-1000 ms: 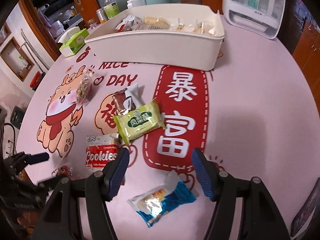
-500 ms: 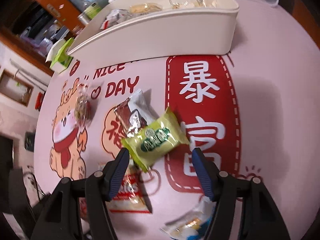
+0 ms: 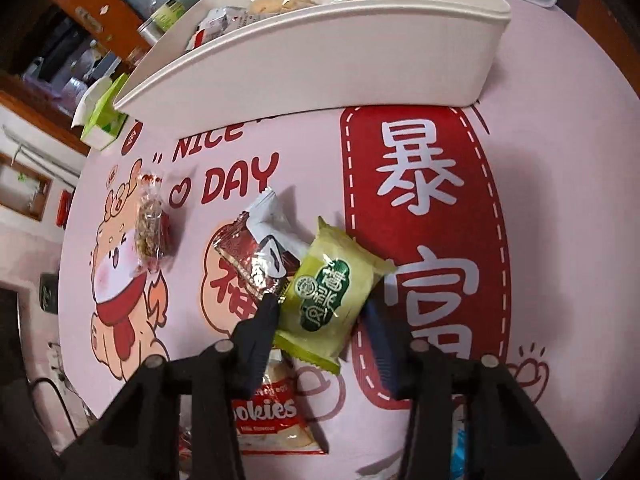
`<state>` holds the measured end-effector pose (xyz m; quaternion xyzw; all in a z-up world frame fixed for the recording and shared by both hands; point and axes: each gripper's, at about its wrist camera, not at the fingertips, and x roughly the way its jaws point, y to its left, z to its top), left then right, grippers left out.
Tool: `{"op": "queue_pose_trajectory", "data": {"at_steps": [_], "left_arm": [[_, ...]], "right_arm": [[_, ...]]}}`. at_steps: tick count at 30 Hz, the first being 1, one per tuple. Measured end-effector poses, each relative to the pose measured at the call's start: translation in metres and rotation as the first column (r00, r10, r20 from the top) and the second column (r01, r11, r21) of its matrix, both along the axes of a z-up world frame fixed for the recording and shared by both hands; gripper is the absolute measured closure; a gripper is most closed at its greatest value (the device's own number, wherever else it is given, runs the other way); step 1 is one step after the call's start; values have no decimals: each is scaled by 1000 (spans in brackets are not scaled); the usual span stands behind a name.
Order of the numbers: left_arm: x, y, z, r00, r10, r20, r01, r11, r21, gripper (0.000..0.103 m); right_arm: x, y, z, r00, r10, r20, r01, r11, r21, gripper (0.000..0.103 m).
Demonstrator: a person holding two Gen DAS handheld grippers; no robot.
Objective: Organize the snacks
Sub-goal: 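Grasp the red round bread with left tool while right tool grasps the green pineapple-cake pack, then carry both snacks into the white tray and open both tools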
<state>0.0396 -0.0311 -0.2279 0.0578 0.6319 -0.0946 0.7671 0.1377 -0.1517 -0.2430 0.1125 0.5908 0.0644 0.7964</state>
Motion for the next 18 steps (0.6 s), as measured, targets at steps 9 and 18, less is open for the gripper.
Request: {"op": "queue_pose_trajectory", "data": {"at_steps": [9,18], "left_arm": [[-2,14,11,1000,11,10,-11,999,-35,48],[14,37,62,994,58,94,-49,994,-96,48]], "right_arm": [[-22,-14,9,999,30,41,-29,1000,-12,62],[-43,-25,35,994,50,98,-49,999,-9,61]]}}
